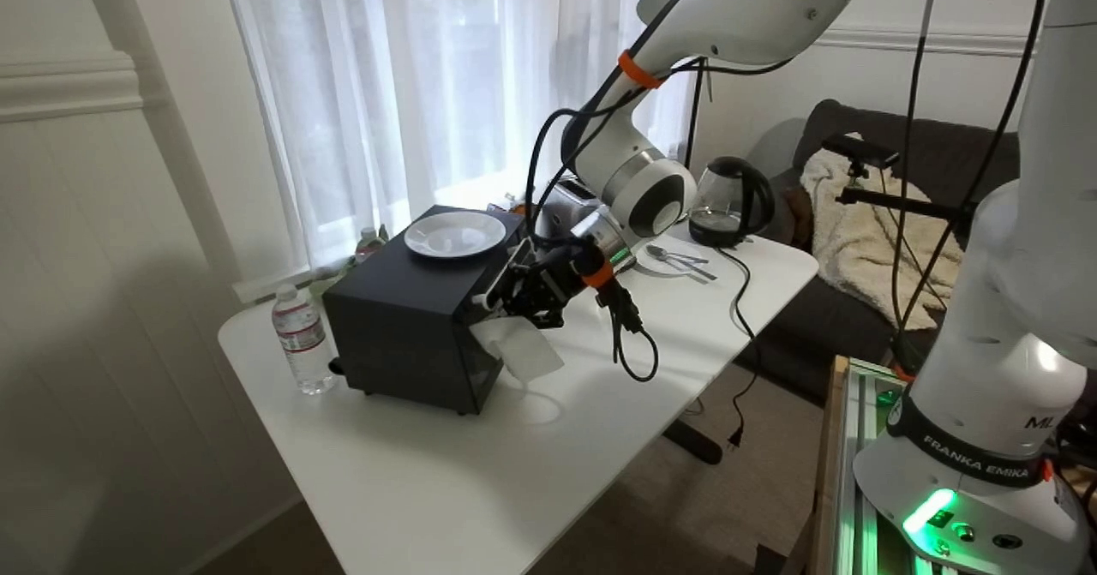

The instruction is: Pick up the paper towel from the plate and use it to wipe the oven door and then place the paper towel to the right of the toaster

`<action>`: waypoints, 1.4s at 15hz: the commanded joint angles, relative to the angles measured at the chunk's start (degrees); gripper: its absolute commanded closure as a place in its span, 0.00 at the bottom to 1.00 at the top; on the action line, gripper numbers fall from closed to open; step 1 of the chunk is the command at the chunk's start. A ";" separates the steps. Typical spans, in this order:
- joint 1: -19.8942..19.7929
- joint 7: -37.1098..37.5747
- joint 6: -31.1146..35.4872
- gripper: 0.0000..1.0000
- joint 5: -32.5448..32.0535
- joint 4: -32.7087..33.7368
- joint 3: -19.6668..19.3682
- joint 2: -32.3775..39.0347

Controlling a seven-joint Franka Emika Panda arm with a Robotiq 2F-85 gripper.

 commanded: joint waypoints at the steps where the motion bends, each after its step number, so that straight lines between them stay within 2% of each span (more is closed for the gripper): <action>1: 0.47 -0.18 0.97 1.00 -0.80 1.48 0.24 1.52; 7: -1.85 -1.22 3.39 1.00 1.42 1.74 -2.73 2.05; 17: -7.17 -5.06 3.83 1.00 6.79 1.42 -8.41 1.56; 21: -6.52 4.97 7.67 1.00 -5.23 -2.06 -8.27 -0.25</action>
